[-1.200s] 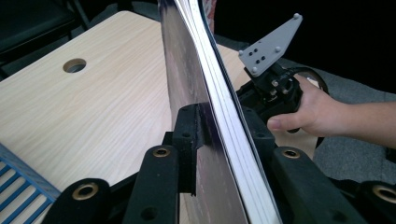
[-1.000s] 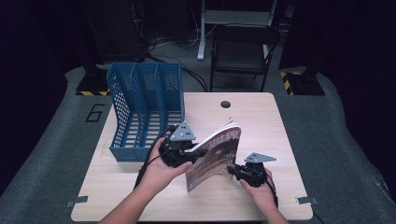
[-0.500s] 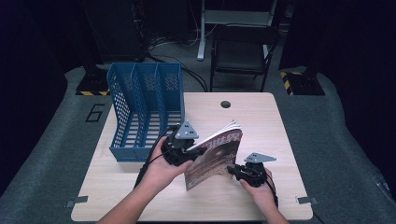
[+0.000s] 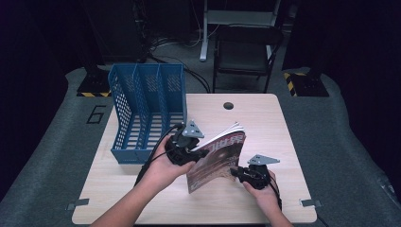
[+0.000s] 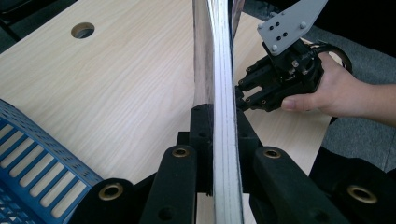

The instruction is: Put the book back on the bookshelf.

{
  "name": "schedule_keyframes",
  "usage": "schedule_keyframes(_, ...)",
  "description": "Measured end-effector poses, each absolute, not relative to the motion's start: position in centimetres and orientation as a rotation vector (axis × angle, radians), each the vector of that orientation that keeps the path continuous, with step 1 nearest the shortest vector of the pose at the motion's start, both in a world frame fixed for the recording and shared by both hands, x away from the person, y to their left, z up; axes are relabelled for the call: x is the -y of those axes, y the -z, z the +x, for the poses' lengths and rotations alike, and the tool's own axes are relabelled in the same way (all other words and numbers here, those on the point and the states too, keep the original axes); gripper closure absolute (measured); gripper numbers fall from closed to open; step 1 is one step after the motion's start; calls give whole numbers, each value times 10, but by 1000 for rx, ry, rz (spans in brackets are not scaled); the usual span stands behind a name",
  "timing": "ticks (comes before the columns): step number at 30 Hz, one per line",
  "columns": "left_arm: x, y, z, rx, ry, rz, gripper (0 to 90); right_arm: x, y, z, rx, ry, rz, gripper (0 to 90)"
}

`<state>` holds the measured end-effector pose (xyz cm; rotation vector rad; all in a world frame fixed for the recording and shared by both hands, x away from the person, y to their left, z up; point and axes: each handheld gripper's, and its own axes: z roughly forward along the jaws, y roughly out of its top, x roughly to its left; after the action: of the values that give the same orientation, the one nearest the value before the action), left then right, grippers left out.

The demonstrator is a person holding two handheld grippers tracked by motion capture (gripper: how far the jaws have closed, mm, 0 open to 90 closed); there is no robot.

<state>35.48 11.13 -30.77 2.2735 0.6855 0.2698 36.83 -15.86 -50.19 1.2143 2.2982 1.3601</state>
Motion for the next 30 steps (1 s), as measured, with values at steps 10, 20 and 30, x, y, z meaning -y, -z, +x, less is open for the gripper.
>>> schedule_keyframes(10, -111, 305, 359, -683, -251, 2306, 835, 159, 502, 368, -2301, -1363, 1211, 746)
schedule_keyframes(20, -109, 302, 361, -687, -244, 2339, 835, 159, 502, 369, -2299, -1370, 1212, 756)
schedule_keyframes(30, -113, 299, 363, -691, -239, 2370, 837, 158, 499, 368, -2314, -1381, 1188, 786)
